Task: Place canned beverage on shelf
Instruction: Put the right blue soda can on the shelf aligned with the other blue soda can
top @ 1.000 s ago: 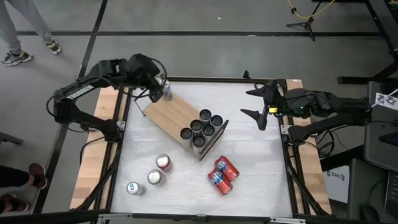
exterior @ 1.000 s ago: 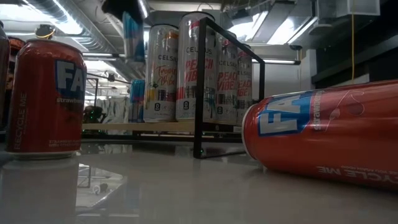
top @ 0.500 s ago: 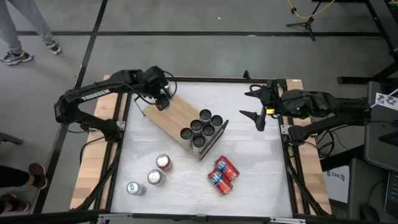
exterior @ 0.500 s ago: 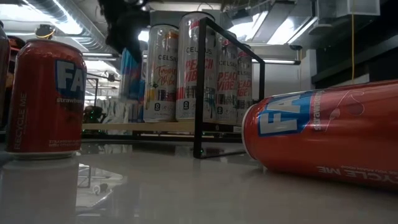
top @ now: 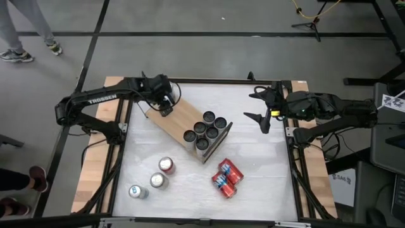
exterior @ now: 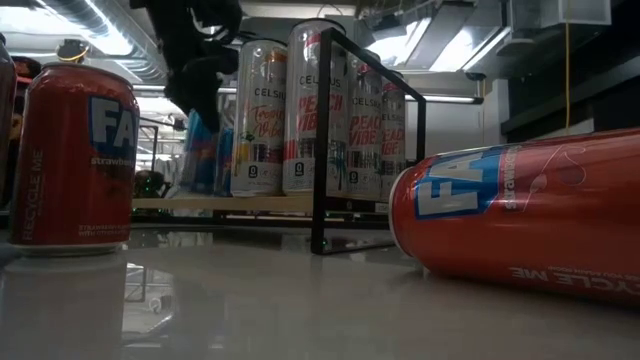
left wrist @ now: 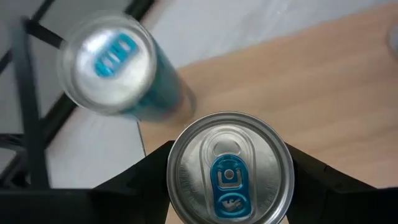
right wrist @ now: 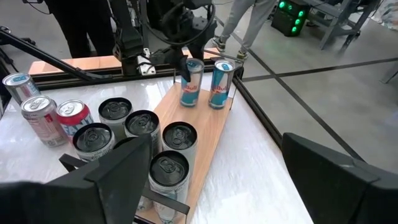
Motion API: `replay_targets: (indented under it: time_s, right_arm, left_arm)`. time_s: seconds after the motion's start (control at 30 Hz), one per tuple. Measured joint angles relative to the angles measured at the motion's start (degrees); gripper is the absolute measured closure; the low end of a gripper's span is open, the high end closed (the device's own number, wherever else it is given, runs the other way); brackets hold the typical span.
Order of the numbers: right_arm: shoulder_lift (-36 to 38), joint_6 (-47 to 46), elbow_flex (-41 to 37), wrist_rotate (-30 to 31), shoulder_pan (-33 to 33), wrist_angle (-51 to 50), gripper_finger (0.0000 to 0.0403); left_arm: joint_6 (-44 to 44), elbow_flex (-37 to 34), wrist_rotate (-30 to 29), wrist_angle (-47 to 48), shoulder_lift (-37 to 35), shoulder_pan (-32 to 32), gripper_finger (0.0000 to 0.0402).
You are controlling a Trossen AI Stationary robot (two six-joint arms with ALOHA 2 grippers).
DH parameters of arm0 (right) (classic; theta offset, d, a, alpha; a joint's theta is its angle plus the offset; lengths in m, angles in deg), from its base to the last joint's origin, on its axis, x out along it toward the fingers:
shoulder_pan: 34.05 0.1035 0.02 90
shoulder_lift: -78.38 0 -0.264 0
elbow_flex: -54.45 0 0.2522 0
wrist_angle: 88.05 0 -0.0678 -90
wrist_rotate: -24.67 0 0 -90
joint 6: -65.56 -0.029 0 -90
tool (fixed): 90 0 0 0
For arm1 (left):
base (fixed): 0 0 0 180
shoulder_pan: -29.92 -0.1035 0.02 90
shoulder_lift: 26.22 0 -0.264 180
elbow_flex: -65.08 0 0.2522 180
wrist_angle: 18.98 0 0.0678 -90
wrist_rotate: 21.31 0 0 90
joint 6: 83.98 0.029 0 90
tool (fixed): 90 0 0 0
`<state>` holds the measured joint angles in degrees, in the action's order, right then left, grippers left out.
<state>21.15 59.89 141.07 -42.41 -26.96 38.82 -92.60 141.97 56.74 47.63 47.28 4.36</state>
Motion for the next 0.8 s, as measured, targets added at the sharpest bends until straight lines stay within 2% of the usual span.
replay_targets:
  time_s: [0.2, 0.8]
  right_arm:
    - [0.0, 0.0, 0.0, 0.0, 0.0, 0.0, 0.0049]
    - [0.0, 0.0, 0.0, -0.6, 0.0, -0.3, 0.0049]
  left_arm:
    - [0.0, 0.0, -2.3, -1.5, 0.0, -0.2, 0.0182]
    - [-5.2, 0.0, -2.3, -2.1, 0.0, -0.3, 0.0182]
